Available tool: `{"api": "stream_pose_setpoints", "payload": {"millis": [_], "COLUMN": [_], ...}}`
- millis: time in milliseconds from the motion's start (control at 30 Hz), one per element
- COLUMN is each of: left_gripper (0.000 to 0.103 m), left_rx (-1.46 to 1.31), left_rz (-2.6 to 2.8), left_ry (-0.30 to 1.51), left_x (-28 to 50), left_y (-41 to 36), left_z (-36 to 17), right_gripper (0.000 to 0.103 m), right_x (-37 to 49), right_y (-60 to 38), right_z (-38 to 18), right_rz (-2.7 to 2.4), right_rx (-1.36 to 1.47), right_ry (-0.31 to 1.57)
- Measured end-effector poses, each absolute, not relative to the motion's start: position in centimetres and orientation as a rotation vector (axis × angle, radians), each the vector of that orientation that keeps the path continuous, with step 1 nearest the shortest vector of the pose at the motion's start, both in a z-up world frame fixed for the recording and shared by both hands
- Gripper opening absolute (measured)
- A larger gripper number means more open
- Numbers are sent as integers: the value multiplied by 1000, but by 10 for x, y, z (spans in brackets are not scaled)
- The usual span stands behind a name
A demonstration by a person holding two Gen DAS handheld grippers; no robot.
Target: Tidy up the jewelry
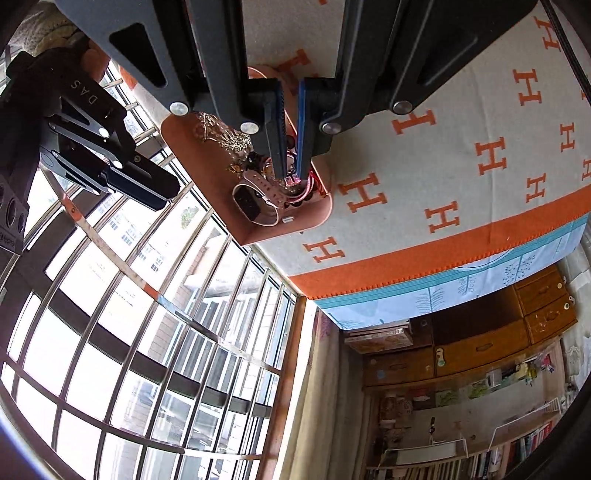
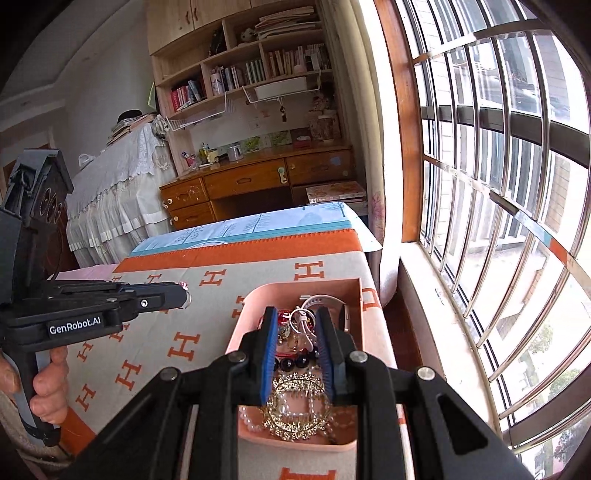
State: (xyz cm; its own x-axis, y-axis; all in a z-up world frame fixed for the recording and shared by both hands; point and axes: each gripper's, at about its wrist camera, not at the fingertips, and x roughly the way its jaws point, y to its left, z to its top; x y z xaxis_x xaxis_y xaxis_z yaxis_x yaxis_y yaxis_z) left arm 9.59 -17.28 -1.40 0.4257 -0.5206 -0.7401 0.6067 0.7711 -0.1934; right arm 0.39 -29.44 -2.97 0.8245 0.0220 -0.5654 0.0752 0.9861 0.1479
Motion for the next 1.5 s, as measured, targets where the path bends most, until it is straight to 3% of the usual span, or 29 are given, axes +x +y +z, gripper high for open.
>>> {"api": "stream_pose_setpoints", "payload": {"millis": [267,333,433,500,767,1200,1267,1333,1500], "left_gripper": [3,8,32,55,87,91,91,92,102], "left_rx": [166,184,202,198,189,130,117,108,94], "left_rz": [-760,-758,-737,-722,-639,-460,-430,-400,-318], "left_ry": [970,971,958,942,888,907,901,889,812], "left_x": [79,76,72,71,65,47,42,35,14], "left_y": [-202,-204,-201,-198,-178,-122,-112,-102,-80], "left_z": [-43,-47,-49,-47,-37,-27,-22,-14,13], "right_gripper": [21,21,22,22,26,27,37,56,73], "right_x": [9,10,12,11,10,3,-2,-10,-30], "right_y": [-298,-298,-298,-298,-298,-271,-266,-260,-242], "right_z": [-48,-53,-59,-61,-61,-48,-42,-32,1], "right_rz": [-23,-28,-26,-22,-9,63,68,70,55], "right_rx": [149,147,149,157,193,238,252,258,209], "right_ry": [657,673,696,699,705,726,727,708,659]}}
